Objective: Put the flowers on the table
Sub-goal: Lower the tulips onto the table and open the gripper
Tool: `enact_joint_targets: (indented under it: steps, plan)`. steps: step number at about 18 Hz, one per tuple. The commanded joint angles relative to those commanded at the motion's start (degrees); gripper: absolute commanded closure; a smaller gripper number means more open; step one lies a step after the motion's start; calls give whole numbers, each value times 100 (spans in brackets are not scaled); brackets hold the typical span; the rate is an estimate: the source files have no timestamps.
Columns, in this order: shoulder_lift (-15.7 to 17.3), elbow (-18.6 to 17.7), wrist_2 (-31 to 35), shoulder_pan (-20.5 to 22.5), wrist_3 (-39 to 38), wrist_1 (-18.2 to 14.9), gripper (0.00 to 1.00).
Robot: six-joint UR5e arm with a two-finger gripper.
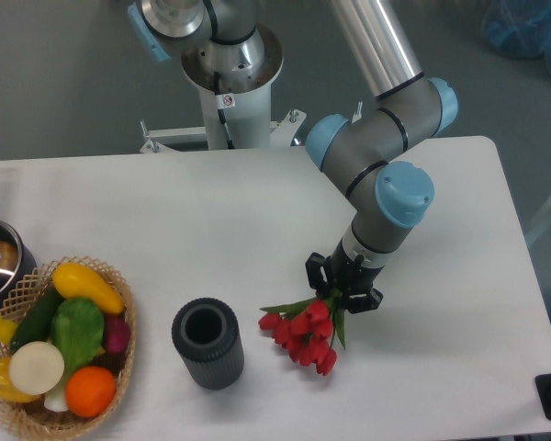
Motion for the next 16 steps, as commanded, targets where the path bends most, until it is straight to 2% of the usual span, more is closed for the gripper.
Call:
enact_joint_targets:
  steps: [5, 7, 8, 9, 10, 11, 14, 16]
  plan:
    - [0, 9, 9, 9, 0, 0, 60]
    - [0, 9, 17, 9, 9, 0, 48]
    - [0, 9, 26, 9, 9, 0, 36]
    - [0, 17, 26, 9, 17, 0, 29]
    - [0, 18, 26, 9, 9, 0, 28]
    - [0, 35, 26, 9, 9, 0, 21]
    - [0, 35, 26, 9, 9, 0, 13]
    - [9, 35, 26, 9, 17, 9, 11]
